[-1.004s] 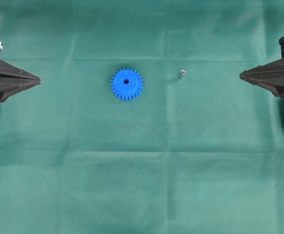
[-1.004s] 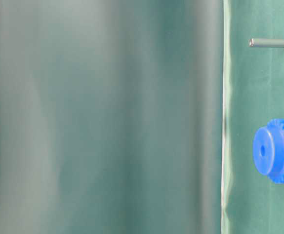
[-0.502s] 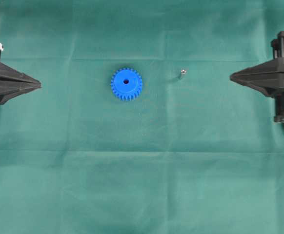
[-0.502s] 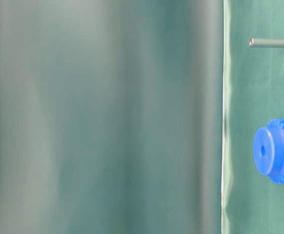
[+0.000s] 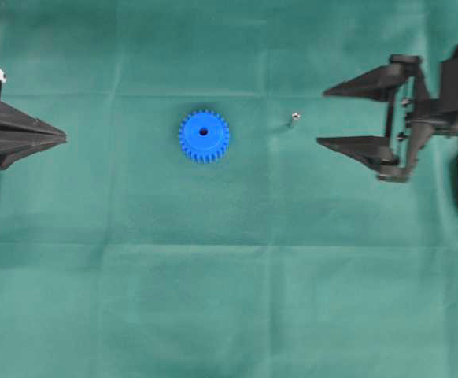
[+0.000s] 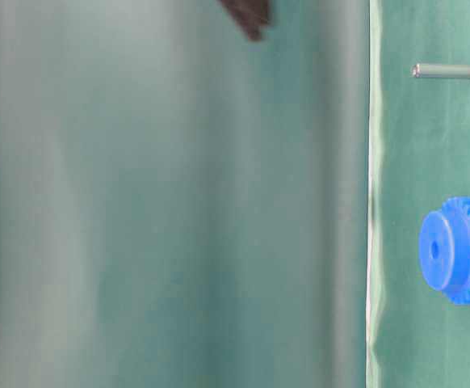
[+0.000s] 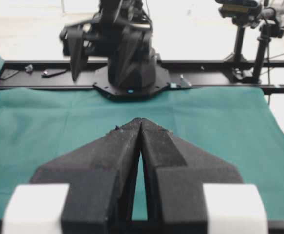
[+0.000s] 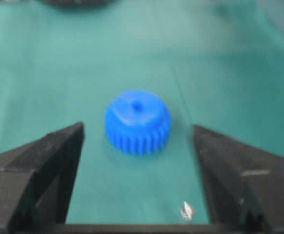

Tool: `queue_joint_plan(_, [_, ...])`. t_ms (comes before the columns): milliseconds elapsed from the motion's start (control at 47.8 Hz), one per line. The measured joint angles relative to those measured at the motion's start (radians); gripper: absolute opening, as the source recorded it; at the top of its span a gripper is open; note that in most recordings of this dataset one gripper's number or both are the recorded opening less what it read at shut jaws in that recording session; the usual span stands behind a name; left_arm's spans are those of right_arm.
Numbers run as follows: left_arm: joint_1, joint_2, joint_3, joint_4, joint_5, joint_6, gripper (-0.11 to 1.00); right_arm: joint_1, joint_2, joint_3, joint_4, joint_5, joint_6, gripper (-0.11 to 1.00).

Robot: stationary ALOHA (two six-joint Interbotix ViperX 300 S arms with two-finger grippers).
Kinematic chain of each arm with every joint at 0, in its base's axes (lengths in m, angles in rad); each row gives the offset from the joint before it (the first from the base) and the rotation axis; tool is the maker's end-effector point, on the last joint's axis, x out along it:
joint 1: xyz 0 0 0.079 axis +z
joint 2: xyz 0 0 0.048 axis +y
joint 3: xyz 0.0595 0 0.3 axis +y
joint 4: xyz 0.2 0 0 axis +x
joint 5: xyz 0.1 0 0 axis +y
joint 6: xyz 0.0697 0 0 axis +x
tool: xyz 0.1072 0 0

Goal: Insert the shaft placed at a random location into the center hole of the medium gear at another random location.
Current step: 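Move the right gripper left over the upright silver shaft, fingers open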

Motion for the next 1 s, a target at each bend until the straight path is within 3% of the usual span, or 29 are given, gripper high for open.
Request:
queue_joint_plan(418, [0.0,0.003,0.0,0.0,0.002,0.0,0.0,-0.064,0.293,-0.005,0.032,-0.176,0.0,0.87])
queue_joint_plan(1004, [0.0,0.005,0.0,0.0,0.005,0.0,0.0,-0.077,0.514,-0.051,0.069,-0.275,0.0,0.87])
